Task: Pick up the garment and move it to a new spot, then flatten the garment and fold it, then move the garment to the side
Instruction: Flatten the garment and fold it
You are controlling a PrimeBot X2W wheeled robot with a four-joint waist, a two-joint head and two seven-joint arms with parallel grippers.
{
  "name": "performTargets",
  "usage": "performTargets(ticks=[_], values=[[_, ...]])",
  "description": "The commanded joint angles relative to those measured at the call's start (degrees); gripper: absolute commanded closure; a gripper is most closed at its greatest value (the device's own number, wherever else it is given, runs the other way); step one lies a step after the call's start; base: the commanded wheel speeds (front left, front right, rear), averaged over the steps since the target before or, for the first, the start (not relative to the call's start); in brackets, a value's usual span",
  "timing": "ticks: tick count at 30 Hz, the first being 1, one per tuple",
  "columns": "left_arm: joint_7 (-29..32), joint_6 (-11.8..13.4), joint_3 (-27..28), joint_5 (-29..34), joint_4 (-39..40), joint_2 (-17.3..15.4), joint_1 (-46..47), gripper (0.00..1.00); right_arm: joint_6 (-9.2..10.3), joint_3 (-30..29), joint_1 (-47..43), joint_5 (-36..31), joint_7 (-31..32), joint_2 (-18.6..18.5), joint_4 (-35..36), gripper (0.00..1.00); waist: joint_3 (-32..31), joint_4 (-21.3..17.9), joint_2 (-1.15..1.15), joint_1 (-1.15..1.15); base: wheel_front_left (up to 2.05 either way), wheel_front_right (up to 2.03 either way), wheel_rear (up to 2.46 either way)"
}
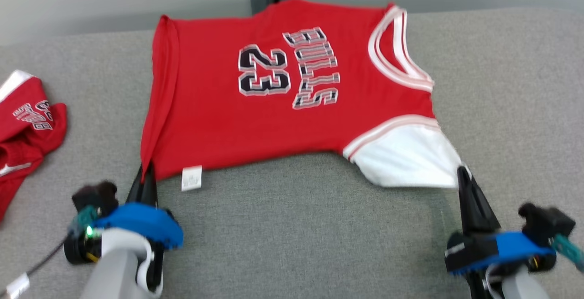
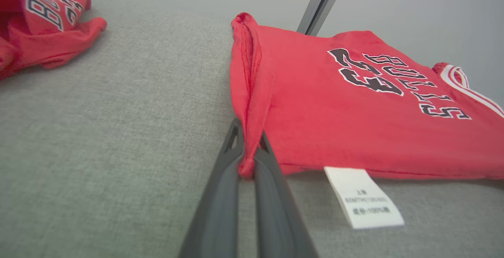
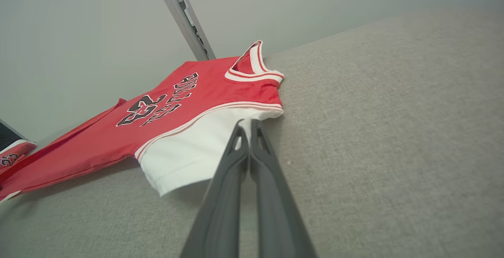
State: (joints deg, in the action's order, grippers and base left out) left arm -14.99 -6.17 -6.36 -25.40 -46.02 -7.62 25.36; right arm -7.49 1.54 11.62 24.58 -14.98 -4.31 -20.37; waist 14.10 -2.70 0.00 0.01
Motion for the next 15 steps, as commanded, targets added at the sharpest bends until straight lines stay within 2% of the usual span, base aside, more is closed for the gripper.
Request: performTargets(ticks=[1, 5, 8, 15], values=[[-0.25, 0.86, 0.63, 0.14, 2.16, -0.08, -3.39, 1.0, -0.01, -0.65, -3.92, -0.96, -0.21, 0.12, 3.07, 1.0, -1.34, -0.27, 0.0, -0.01, 0.0, 0.0, 0.0], [0.21, 2.68, 0.74, 0.34, 9.49, 0.02, -11.5, 1.0, -0.01, -1.17, -12.06, -2.91, 3.47, 0.62, 11.66, 1.0, -3.29, -0.04, 0.0, -0.01, 0.0, 0.0, 0.0], [2.46, 5.04, 1.26, -0.22, 16.79, -0.18, -17.99, 1.0, -0.01, -2.3, -18.13, -4.16, 7.78, 0.9, 18.48, 1.0, -4.8, 0.21, 0.0, -0.01, 0.0, 0.0, 0.0], [14.17, 10.48, 1.39, -1.73, 37.26, -0.9, -31.54, 1.0, -0.01, -4.52, -27.36, -5.33, 16.68, 1.33, 31.75, 1.0, -6.29, 0.29, 0.0, -0.01, 0.0, 0.0, 0.0]])
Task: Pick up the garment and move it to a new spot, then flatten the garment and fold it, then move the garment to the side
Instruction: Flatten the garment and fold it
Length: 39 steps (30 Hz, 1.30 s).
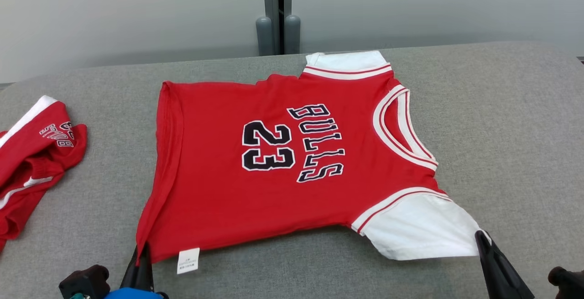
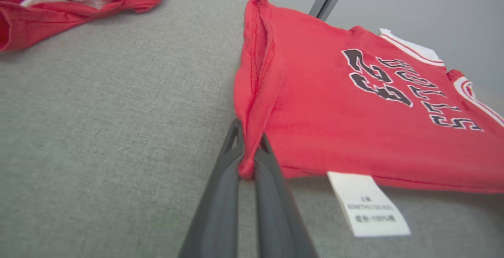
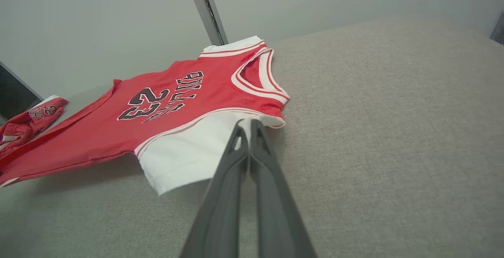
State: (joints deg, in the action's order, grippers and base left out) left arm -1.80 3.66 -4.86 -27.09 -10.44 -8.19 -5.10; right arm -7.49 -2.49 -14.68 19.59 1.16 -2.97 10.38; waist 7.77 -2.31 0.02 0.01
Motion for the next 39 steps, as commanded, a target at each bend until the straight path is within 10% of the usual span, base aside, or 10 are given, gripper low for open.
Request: performTargets(ticks=[1, 16, 35, 36, 38, 39], values=[[2.54, 1.32, -0.17, -0.03, 4.42, -0.58, -2.27, 1.0, -0.01, -0.74, -1.56, -0.23, 1.3, 0.0, 2.29, 1.0, 0.02, -0.14, -0.02, -0.01, 0.0, 0.0, 0.0], [15.99, 2.41, 0.09, -2.47, 14.8, -5.21, -0.6, 1.0, -0.02, -0.24, 6.22, 1.23, 5.13, 0.03, 1.16, 1.0, 5.91, 0.33, -0.02, -0.01, 0.0, 0.0, 0.0], [24.17, -3.24, -0.39, -9.29, 4.11, -6.9, 19.91, 1.0, -0.02, 1.71, 40.67, 4.95, 4.1, -6.31, -26.52, 1.0, 14.1, 2.37, -0.02, -0.01, 0.0, 0.0, 0.0], [24.03, -3.47, -0.47, -9.59, 3.49, -6.77, 20.69, 0.86, -0.02, 2.08, 41.86, 5.49, 3.55, -6.26, -28.0, 1.0, 14.26, 2.41, -0.02, -0.01, 0.0, 0.0, 0.0], [23.56, -4.0, -0.55, -9.9, 2.18, -6.44, 22.04, 0.01, -0.02, 3.21, 43.8, 6.07, 2.07, -6.43, -30.59, 0.93, 14.54, 2.43, -0.02, -0.01, 0.0, 0.0, 0.0], [23.16, -4.36, -0.85, -9.42, 1.59, -6.66, 22.55, 0.0, -0.02, 3.54, 44.44, 6.25, 1.09, -6.61, -31.97, 0.58, 14.66, 2.45, -0.02, -0.01, 0.0, 0.0, 0.0]])
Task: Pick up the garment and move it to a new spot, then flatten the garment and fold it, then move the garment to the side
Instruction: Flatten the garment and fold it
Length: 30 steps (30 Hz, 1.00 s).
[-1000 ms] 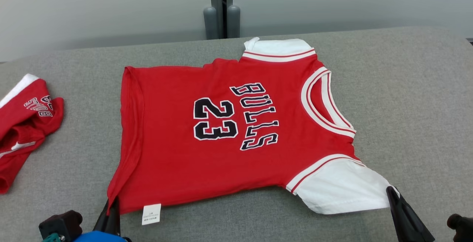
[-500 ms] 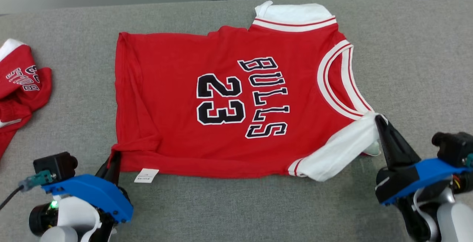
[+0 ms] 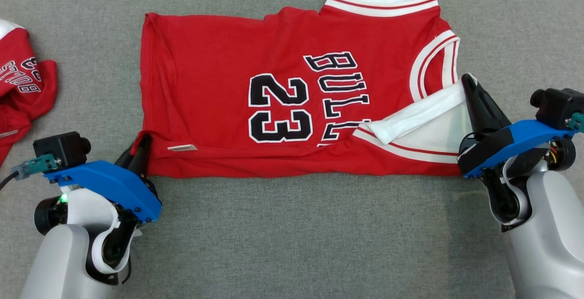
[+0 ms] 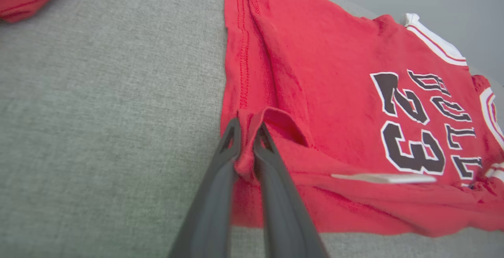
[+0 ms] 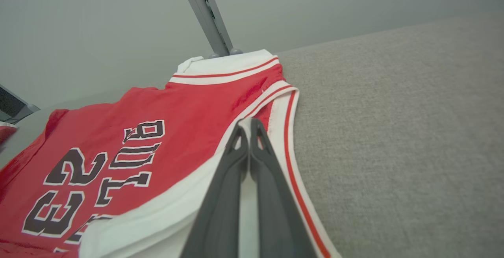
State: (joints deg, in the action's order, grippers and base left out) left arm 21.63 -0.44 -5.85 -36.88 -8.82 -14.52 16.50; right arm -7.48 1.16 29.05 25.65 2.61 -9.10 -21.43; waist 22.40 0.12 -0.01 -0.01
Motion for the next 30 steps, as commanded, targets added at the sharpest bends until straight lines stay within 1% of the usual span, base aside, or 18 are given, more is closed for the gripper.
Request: performTargets(ticks=[1, 4, 6, 9, 12, 16, 20, 25, 30], values=[[-1.09, -0.36, 0.09, 0.59, -0.54, -0.17, 1.47, 0.0, -0.03, 0.14, 1.24, 0.31, -1.82, -0.41, -1.2, 0.0, 0.09, 0.06, 0.01, 0.01, 0.0, 0.0, 0.0], [-5.51, -0.31, 0.07, 2.29, -1.36, 0.5, 2.51, 0.0, -0.03, 1.27, 2.23, -0.48, -7.71, -0.64, -3.31, 0.0, 0.22, 0.09, 0.01, 0.01, 0.0, 0.0, 0.0], [-10.2, -0.62, -0.18, 4.38, -1.47, 0.89, 3.12, 0.0, -0.03, 2.18, 2.27, -1.9, -12.37, -1.05, -4.23, 0.0, 0.28, 0.09, 0.01, 0.01, 0.0, 0.0, 0.0], [-18.24, -0.61, -1.38, 8.5, -1.79, 1.13, 2.68, 0.0, -0.03, 2.95, 1.0, -5.03, -16.54, -1.53, -3.91, 0.0, -0.16, 0.09, 0.01, 0.01, 0.0, 0.0, 0.0], [-25.47, 0.74, -2.5, 13.21, -2.64, 0.92, 0.98, 0.0, -0.02, 1.72, -1.98, -8.46, -17.64, -1.2, -1.18, 0.0, -1.22, 0.04, 0.01, 0.01, 0.0, 0.0, 0.0], [-33.06, 2.69, -4.32, 18.12, -2.43, 1.33, -1.93, 0.0, -0.02, -1.26, -7.92, -12.18, -17.78, 0.51, 7.24, 0.0, -3.15, -0.2, 0.01, 0.01, 0.0, 0.0, 0.0], [-35.78, 4.06, -5.01, 20.72, -1.12, 1.27, -5.48, 0.0, -0.02, -2.75, -15.08, -14.18, -17.81, 2.05, 13.94, 0.0, -4.91, -0.65, 0.01, 0.01, 0.0, 0.0, 0.0], [-36.66, 3.5, -4.73, 21.26, -0.12, 0.98, -10.25, 0.0, -0.02, -3.08, -21.93, -15.29, -17.83, 3.48, 18.23, 0.0, -7.26, -1.49, 0.01, 0.01, 0.0, 0.0, 0.0], [-36.83, 3.07, -3.76, 20.45, 0.1, 1.03, -13.2, 0.0, -0.02, -2.72, -25.09, -15.12, -16.97, 4.37, 19.91, 0.0, -8.79, -1.82, 0.01, 0.01, 0.0, 0.0, 0.0]])
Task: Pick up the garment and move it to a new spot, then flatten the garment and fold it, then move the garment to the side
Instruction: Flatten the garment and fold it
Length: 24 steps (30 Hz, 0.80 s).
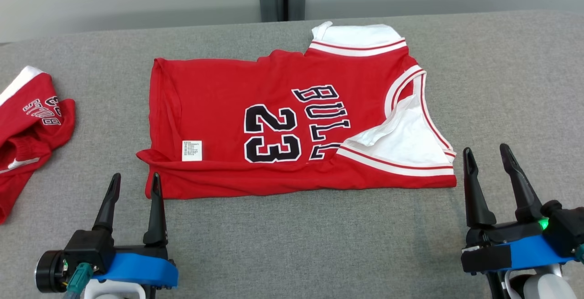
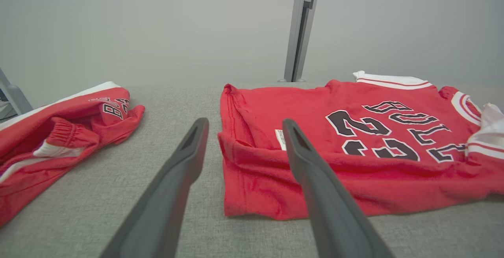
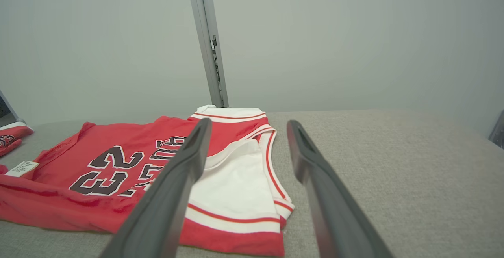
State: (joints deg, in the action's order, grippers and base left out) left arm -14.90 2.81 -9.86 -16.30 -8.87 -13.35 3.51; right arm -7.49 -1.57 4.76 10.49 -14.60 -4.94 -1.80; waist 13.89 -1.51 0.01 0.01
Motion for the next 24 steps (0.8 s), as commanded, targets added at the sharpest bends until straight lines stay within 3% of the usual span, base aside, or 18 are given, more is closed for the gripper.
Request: performTargets(ticks=[1, 6, 12, 23, 24], values=[[-0.31, -0.27, 0.26, -0.24, 0.0, -0.17, -0.58, 0.0, -0.01, 0.07, -1.05, 0.13, 0.36, 0.33, 0.39, 0.0, -0.41, -0.21, -0.01, -0.01, 0.0, 0.0, 0.0], [-0.11, -0.98, 0.11, -1.0, -1.35, -0.34, -0.12, 0.0, -0.01, 0.11, -1.58, 0.35, 1.39, 0.58, 0.21, 0.0, -0.6, -0.16, -0.01, -0.01, 0.0, 0.0, 0.0], [3.25, -3.56, -0.39, -3.39, -5.89, -0.63, 3.36, 0.0, -0.01, -0.22, 0.69, 0.74, 3.28, -0.16, -2.73, 0.0, 1.4, -0.36, -0.01, -0.01, 0.0, 0.0, 0.0], [10.03, -7.3, -0.22, -9.19, -17.14, -0.4, 9.74, 0.0, -0.02, 0.88, 9.08, 3.71, 3.9, -1.02, -19.4, 0.0, 5.27, -1.01, -0.01, -0.01, 0.0, 0.0, 0.0], [11.74, -7.93, -0.31, -10.74, -18.99, -0.1, 10.08, 0.05, -0.01, 2.12, 11.11, 4.7, 4.56, -1.29, -23.39, 0.0, 5.42, -0.92, -0.01, -0.01, 0.0, 0.0, 0.0]])
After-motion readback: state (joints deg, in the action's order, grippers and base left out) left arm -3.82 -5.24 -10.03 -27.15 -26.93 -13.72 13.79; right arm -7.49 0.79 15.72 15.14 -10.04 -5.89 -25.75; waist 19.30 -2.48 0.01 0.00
